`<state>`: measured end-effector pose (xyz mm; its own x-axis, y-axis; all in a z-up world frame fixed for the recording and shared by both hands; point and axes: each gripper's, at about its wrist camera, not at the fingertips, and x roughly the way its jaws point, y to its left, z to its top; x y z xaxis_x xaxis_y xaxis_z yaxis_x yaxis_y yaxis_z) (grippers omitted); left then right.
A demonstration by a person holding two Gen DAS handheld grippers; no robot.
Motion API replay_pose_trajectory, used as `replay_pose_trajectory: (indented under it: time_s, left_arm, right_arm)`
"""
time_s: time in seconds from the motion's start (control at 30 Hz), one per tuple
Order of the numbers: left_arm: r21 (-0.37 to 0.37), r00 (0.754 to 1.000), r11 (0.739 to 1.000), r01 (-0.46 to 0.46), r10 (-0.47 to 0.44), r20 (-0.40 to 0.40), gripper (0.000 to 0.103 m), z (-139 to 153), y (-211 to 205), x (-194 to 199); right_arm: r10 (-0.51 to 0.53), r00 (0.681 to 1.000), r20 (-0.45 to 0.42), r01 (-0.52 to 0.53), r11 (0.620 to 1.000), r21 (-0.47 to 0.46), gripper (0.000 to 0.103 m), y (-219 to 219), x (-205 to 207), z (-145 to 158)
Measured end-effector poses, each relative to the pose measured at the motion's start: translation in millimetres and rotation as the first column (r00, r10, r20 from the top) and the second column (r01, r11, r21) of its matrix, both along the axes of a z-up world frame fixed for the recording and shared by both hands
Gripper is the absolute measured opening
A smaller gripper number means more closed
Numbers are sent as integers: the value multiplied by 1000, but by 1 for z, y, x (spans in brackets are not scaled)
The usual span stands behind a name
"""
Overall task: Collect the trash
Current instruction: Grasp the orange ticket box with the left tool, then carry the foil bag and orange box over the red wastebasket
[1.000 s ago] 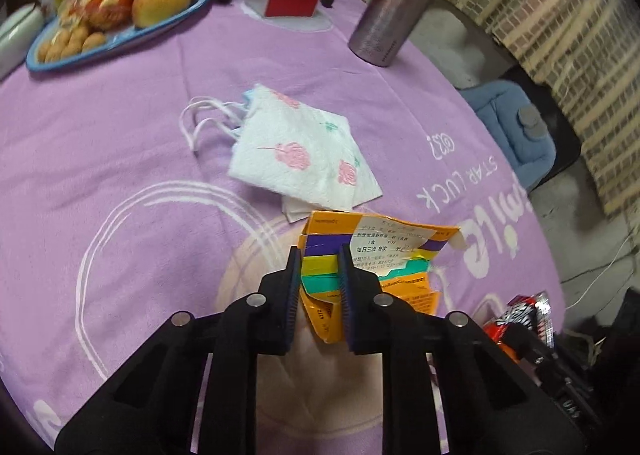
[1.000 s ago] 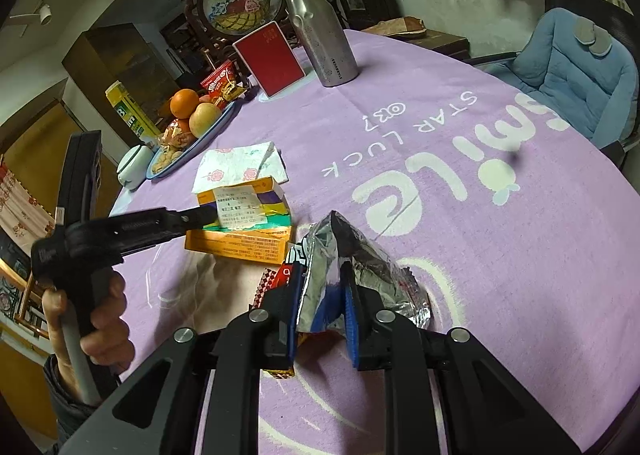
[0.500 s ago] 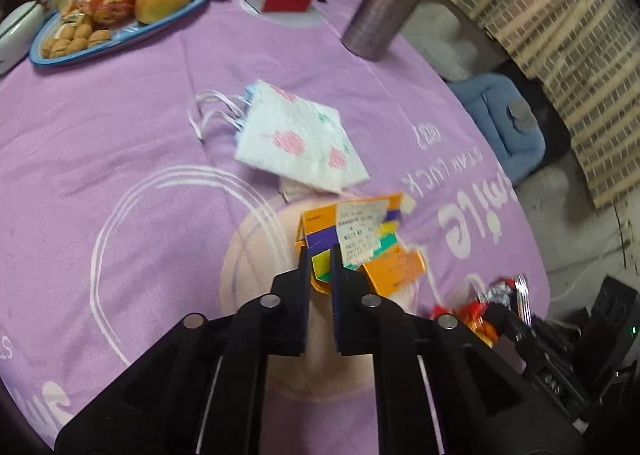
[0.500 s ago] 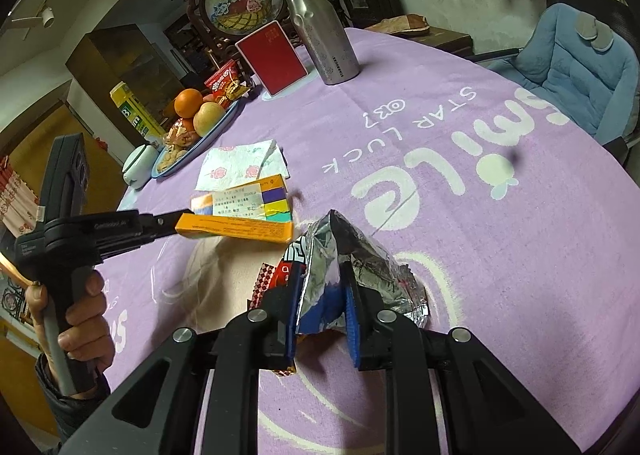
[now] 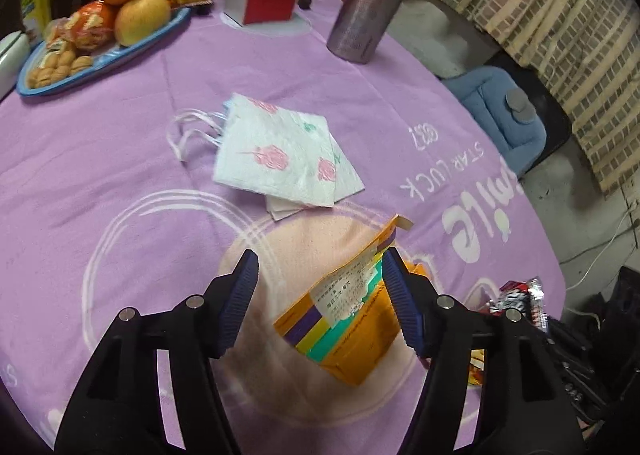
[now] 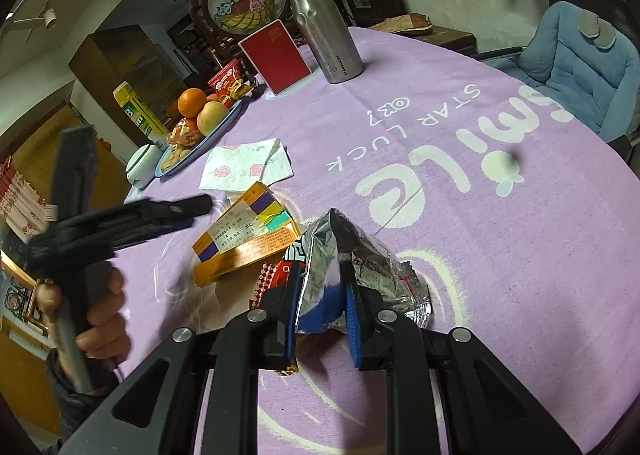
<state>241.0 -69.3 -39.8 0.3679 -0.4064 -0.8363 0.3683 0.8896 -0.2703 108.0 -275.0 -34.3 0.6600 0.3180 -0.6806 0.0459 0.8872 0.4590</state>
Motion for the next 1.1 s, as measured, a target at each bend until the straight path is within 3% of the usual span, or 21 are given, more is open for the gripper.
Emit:
replay_pose_trajectory:
  time_s: [0.17, 0.27, 0.37, 0.43, 0.53, 0.67, 0.77, 0.83, 0.97, 1.1]
  left_arm:
    - [13, 997, 998, 64, -63, -41, 63, -14, -13, -1]
    - [67, 994, 992, 109, -107, -33, 59, -19, -25, -9]
    - [143, 989, 979, 147, -147, -13, 34, -21, -38, -19]
    - [191, 987, 969, 156, -159, 2, 25, -21, -44, -25]
    - [189, 984, 966, 177, -179, -4, 10, -17, -48, -33]
    - [190, 991, 977, 95, -110, 73, 7, -1, -42, -36]
    - [144, 995, 990, 14, -28, 96, 7, 10, -27, -30]
    - [121, 994, 992, -31, 19, 105, 7, 14, -17, -26]
    - [84, 993, 994, -69, 60, 103, 7, 21, -5, -23]
    - [73, 993, 994, -78, 70, 97, 7, 22, -3, -22]
  right_arm:
    - [-4, 1000, -2, 4, 1000, 2, 23, 0, 0, -1]
    - [-9, 1000, -6, 9, 1000, -2, 23, -1, 1, -2]
    - [-8, 1000, -4, 8, 1000, -4, 23, 1, 1, -1]
    - [-15, 1000, -2, 15, 1000, -7, 34, 1, 1, -1]
    - [-39, 999, -7, 39, 999, -7, 45, -2, -1, -2]
    - [-61, 998, -1, 61, 998, 14, 58, -6, -4, 1]
    - [-96, 994, 41, 95, 995, 31, 76, -10, -12, 10]
    - [-142, 987, 75, 139, 990, 36, 94, -15, -20, 20]
    - [-197, 972, 125, 197, 980, 17, 95, -23, -37, 37]
    - [-187, 979, 87, 191, 981, -38, 95, -24, -54, 42]
